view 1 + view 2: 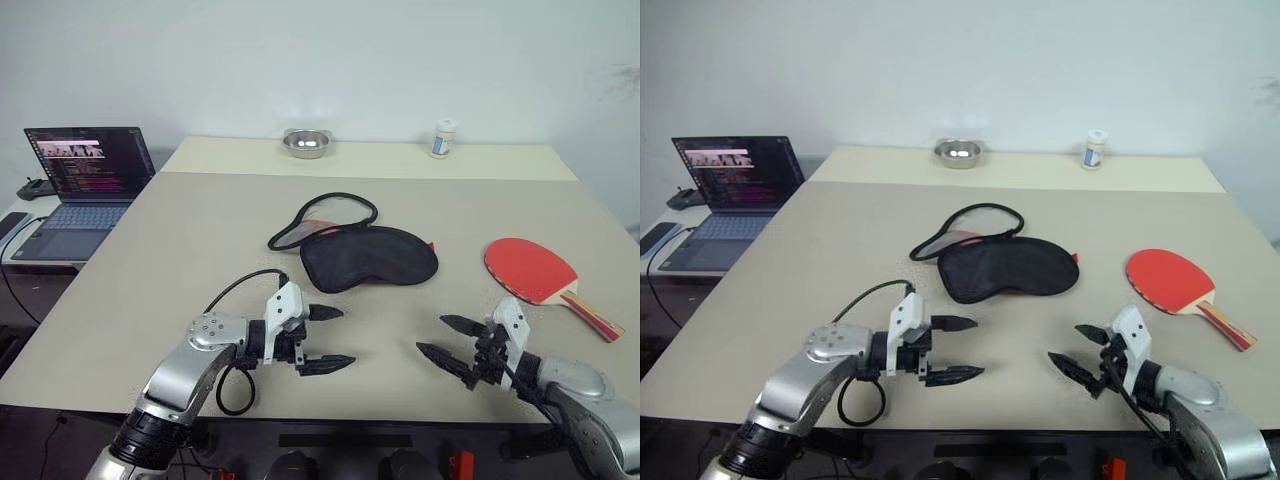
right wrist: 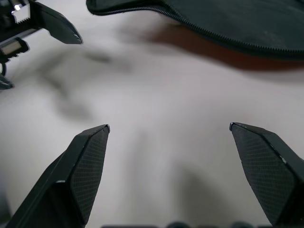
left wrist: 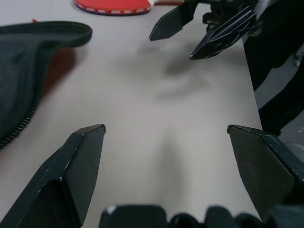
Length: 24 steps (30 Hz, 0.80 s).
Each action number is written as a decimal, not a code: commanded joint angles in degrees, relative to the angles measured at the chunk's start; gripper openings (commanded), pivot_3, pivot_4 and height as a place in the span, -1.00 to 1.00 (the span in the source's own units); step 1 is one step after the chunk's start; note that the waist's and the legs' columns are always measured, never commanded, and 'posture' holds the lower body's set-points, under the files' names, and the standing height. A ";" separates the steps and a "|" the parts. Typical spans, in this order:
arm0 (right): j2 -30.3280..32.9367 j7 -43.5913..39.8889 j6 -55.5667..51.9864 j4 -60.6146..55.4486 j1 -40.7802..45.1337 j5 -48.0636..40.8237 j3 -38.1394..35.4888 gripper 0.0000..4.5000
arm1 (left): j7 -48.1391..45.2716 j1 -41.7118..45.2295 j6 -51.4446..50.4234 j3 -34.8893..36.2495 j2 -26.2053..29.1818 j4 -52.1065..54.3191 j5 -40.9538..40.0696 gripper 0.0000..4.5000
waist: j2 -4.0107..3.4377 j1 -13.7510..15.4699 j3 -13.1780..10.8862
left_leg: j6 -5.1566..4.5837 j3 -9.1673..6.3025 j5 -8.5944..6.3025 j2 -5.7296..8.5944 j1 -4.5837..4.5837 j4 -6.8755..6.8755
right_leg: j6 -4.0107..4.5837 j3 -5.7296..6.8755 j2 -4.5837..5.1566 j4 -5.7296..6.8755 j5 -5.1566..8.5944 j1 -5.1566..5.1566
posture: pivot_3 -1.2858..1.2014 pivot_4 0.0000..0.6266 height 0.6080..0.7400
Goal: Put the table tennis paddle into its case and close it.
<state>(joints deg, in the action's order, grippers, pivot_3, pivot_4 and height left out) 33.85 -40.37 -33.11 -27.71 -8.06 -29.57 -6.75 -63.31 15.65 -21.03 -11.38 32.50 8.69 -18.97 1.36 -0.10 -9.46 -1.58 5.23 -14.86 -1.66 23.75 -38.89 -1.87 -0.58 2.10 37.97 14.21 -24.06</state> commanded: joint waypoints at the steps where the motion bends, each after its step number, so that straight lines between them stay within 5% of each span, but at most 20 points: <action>1: 1.74 0.13 -0.48 -2.97 -0.73 -1.76 -4.03 0.98 | -0.82 2.46 4.00 -1.58 -1.45 -2.31 1.41 1.00 | 0.01 -0.02 -0.01 | 0.00 0.01 0.00 0.00 0.00 -0.01 | -0.03 -0.01 0.00 0.00 0.01 0.00 | 0.03 -0.52 1.00; 7: 3.37 -0.09 -0.93 -2.17 1.19 -2.24 -5.13 0.98 | 1.08 2.86 3.53 0.47 -3.73 -1.63 -0.93 1.00 | 0.07 -0.07 0.04 | -0.01 0.01 0.01 0.00 -0.05 -0.06 | -0.09 -0.05 0.01 0.00 0.03 0.04 | 0.03 -0.52 1.00; 17: 2.57 0.58 -1.23 -3.16 3.92 -2.65 -3.81 0.98 | -0.95 -1.47 -2.27 7.95 3.01 -3.47 -6.09 1.00 | 0.08 -0.04 0.03 | -0.01 -0.08 0.01 -0.03 -0.01 -0.03 | -0.09 0.06 0.00 0.00 0.06 0.02 | 0.03 -0.52 1.00; 24: 1.21 2.52 -2.81 -5.67 4.97 -4.97 -4.41 0.98 | -8.85 -1.06 -1.56 3.11 6.50 0.10 -5.83 1.00 | 0.09 0.12 0.03 | 0.00 -0.08 0.00 -0.01 0.03 -0.02 | 0.05 0.08 0.04 -0.06 -0.01 0.02 | 0.03 -0.52 1.00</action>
<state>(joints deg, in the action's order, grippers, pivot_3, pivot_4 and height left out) 34.76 -38.12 -35.88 -31.08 -2.91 -33.10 -9.94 -69.95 13.88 -23.41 -7.25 38.33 5.17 -24.10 1.44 0.03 -9.42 -1.58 5.14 -14.86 -1.67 23.81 -38.91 -1.80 -0.48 2.14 37.90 14.20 -24.05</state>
